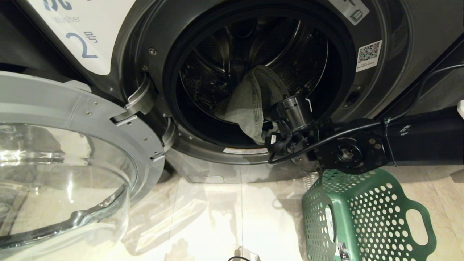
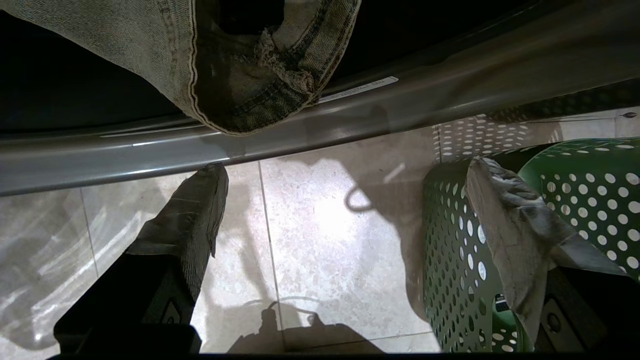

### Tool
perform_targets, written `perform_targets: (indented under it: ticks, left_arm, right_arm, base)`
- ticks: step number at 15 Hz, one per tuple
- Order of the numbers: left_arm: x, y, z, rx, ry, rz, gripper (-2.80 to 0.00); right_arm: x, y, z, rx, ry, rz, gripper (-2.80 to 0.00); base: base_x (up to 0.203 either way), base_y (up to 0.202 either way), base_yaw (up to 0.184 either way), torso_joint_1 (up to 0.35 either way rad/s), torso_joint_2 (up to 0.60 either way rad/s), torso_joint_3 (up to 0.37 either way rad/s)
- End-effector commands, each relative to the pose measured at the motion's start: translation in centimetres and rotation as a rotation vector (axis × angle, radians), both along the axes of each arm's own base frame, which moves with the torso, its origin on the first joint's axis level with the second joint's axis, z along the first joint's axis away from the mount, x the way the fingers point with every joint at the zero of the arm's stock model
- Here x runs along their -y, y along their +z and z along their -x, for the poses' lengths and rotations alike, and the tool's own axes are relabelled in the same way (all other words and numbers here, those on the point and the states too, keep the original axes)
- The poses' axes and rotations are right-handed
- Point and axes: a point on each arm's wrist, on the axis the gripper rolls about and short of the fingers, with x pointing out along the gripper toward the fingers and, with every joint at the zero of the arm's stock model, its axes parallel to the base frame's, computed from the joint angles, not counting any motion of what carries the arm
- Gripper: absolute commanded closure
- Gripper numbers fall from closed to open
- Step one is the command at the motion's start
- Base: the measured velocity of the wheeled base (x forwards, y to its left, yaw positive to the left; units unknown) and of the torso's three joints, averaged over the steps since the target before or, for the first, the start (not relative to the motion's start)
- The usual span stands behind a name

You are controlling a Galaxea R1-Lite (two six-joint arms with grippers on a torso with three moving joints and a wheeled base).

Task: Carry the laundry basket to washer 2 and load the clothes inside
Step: Place the clothes into the washing machine

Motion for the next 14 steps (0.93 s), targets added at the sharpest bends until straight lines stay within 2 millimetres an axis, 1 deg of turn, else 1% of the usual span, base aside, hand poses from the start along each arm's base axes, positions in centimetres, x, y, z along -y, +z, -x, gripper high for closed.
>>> perform_targets:
  ticks: [1,8,14]
  left_arm:
    - [0.00,-0.01,-0.01,-0.002,0.000,0.000,0.00]
    - [0.00,0.04,0.00,0.000,0.000,0.000,0.00]
    - [0.00,0.00,-0.01,-0.002,0.000,0.000,0.00]
  right_arm:
    - [0.06,0.31,-0.13,0.009,-0.005,-0.008,-2.80]
    - [0.25,0.57,-0.49,0.016,-0.010,-0.030,-2.80]
    - [0.01,-0.02,-0.70,0.004,-0.008,-0.022,-2.80]
  base:
    - [0.000,0.000,0.000,0.000,0.00,0.000]
    - [0.000,0.000,0.000,0.000,0.00,0.000]
    - [0.000,0.000,0.000,0.000,0.00,0.000]
